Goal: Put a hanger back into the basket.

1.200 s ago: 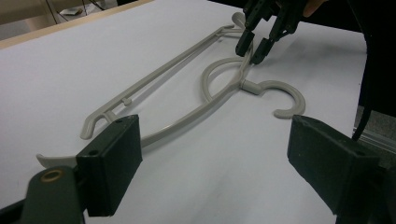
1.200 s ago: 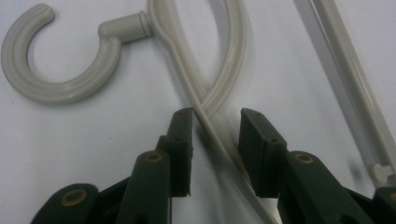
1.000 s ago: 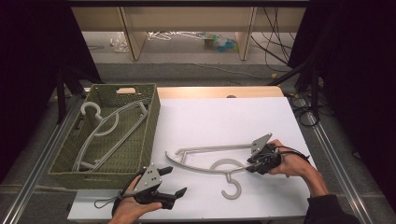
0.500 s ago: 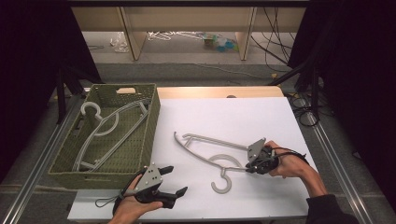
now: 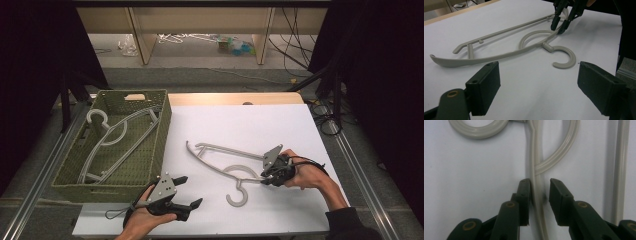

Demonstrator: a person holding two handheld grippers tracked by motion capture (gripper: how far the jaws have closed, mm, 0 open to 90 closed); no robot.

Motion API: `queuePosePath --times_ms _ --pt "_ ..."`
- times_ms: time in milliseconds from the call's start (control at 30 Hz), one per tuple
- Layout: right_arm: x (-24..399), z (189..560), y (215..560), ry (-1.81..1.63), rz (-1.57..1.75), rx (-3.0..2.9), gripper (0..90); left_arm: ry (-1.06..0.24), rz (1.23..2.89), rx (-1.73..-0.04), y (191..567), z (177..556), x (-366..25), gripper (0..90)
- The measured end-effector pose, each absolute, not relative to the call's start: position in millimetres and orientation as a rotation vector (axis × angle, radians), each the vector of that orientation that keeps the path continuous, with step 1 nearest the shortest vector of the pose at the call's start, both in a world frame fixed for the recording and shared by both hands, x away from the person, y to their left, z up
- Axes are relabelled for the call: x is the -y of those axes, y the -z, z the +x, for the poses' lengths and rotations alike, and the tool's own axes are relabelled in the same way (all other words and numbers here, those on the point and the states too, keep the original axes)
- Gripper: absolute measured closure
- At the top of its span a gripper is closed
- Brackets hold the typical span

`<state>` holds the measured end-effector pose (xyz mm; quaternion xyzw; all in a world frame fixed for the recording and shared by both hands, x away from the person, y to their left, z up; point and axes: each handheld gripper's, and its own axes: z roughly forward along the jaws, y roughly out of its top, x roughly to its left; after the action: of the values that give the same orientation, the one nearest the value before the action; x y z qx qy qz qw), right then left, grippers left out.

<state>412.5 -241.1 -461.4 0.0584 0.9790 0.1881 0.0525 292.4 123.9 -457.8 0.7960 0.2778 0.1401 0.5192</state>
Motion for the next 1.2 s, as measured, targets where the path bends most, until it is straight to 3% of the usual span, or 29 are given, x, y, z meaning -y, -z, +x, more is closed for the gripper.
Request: queuePosePath --times_ms 300,1200 --pt "238 409 461 -0.539 0.052 -2.977 81.4 -0.346 1.921 -0.658 458 294 -123 20.1" --pt "229 384 418 -0.632 -0.13 -2.989 81.3 -0.606 2.222 -0.349 473 343 -49 30.6"
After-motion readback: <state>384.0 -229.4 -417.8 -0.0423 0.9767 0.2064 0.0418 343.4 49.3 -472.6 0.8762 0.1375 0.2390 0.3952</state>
